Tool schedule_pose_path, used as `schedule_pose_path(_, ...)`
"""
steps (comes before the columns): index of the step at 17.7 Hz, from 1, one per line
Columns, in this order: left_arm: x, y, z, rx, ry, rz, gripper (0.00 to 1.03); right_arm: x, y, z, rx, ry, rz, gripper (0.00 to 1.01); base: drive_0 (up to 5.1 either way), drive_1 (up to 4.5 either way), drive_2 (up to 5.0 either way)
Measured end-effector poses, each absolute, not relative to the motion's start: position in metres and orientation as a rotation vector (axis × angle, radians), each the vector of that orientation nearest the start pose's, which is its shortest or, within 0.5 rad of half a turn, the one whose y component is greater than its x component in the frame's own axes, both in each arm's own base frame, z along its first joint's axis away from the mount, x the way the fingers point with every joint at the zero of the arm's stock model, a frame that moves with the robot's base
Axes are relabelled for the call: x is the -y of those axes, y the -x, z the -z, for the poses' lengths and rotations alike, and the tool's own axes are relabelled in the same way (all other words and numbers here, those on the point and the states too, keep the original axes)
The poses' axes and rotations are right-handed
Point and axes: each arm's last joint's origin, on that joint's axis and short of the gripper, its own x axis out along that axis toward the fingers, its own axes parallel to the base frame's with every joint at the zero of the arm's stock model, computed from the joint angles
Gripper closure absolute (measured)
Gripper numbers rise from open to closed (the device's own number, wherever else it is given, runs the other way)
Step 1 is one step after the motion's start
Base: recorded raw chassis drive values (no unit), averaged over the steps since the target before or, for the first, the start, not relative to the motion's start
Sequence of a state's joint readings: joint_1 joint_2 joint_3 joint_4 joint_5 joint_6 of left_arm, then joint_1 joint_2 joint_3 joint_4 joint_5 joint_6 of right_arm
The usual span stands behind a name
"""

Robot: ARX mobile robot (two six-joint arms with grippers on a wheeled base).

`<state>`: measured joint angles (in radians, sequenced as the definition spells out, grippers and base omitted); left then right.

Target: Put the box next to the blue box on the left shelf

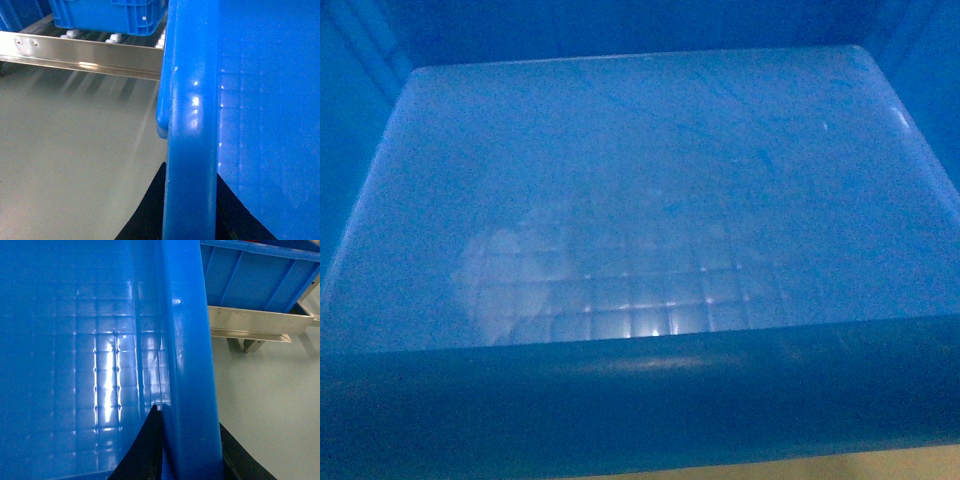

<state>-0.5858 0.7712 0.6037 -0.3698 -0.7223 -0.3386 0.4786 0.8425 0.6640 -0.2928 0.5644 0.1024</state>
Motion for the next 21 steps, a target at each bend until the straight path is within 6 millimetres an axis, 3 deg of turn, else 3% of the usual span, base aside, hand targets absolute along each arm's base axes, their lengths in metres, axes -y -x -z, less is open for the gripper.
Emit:
schedule_pose_path(11, 0.0720, -0.1432, -0.2600, -0.397, 0.006, -0.202, 0.92, -0.0683, -0.1653, -0.2742, -0.403, 0.134, 0.105, 0.85, 0.0, 0.00, 0.0)
schedule_pose_path(21, 0.0718, -0.1429, -0.2604, -0.394, 0.006, -0.202, 0.92, -0.0680, -0.1647, -0.2750, -0.398, 0.132, 0.106, 0.85, 0.1, 4.30, -4.1)
